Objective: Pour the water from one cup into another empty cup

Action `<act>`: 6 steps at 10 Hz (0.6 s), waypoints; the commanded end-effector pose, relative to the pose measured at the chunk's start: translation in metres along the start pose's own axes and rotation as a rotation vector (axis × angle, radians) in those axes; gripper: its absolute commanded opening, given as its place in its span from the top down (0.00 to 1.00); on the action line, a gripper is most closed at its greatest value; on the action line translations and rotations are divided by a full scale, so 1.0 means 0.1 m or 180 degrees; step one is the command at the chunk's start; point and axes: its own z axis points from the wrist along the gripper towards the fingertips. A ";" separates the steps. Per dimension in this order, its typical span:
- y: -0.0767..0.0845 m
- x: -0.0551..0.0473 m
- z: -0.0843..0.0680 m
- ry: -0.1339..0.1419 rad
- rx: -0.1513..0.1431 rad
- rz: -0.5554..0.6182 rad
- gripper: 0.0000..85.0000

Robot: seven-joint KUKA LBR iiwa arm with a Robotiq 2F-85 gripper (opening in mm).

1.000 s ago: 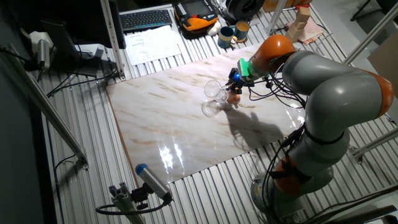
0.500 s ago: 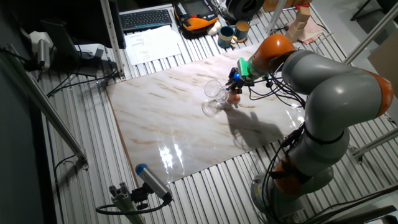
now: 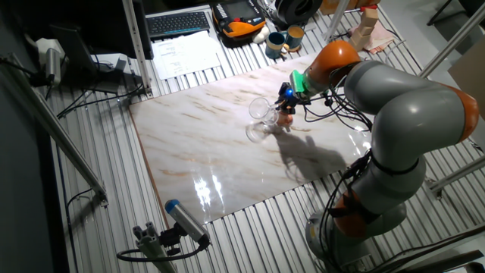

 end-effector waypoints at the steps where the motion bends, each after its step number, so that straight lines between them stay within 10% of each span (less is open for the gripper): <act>1: 0.00 0.00 0.00 -0.0040 -0.0002 -0.0004 1.00; 6: 0.00 0.00 0.00 -0.0121 0.0385 -0.0258 1.00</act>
